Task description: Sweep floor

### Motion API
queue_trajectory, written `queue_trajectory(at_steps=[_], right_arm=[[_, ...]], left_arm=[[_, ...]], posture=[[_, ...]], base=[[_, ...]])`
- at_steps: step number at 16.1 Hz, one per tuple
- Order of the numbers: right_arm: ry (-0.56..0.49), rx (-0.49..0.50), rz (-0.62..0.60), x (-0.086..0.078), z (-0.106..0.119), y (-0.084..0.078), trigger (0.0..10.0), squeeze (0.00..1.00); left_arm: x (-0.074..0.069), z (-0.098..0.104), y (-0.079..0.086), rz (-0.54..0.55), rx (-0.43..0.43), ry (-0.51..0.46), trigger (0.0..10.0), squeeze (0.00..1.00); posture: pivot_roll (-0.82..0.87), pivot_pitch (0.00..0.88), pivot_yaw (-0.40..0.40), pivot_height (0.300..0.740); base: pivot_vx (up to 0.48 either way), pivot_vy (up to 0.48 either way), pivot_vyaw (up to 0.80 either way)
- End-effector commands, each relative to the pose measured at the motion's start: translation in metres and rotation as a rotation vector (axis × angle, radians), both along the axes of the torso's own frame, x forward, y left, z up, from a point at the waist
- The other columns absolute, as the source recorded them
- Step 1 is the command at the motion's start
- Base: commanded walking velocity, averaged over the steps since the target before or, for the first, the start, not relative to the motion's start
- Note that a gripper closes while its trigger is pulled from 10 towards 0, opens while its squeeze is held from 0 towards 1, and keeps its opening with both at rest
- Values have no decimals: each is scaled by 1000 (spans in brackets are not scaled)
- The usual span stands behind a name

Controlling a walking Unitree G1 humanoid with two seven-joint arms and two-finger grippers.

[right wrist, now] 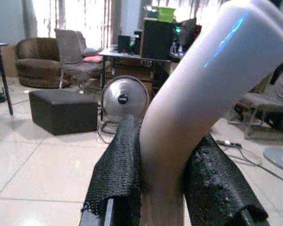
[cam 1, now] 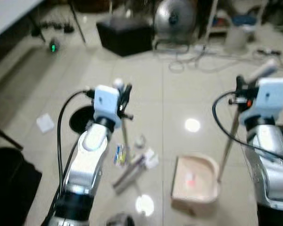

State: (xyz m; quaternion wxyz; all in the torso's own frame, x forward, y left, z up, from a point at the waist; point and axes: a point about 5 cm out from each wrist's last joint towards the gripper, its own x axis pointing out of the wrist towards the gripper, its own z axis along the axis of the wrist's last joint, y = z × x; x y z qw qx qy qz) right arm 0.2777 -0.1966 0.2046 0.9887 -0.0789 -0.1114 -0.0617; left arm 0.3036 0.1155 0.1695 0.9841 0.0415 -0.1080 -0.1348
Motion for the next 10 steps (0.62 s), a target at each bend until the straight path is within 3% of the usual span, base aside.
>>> queue_trajectory(at_steps=[1, 3, 6, 10], right_arm=[[-29, 21, 38, 0, 5, 9, 10000, 0], [-27, 54, 34, -2, 3, 8, 10000, 0], [-22, 62, 26, -3, 2, 6, 10000, 0], [-16, 46, 31, -2, 1, 7, 10000, 0]], left_arm=[[1, 7, 8, 29, 28, -34, 10000, 0], [2, 7, 8, 28, 30, -34, 10000, 0], [3, 8, 8, 19, 28, -33, 10000, 0], [3, 7, 9, 21, 29, -30, 10000, 0]], posture=[[-100, 99, 66, 740], [-102, 100, 70, 740], [-102, 104, 75, 740], [-101, 105, 75, 740]], base=[[401, 0, 0], [403, 0, 0], [407, 0, -606], [407, 0, 0]])
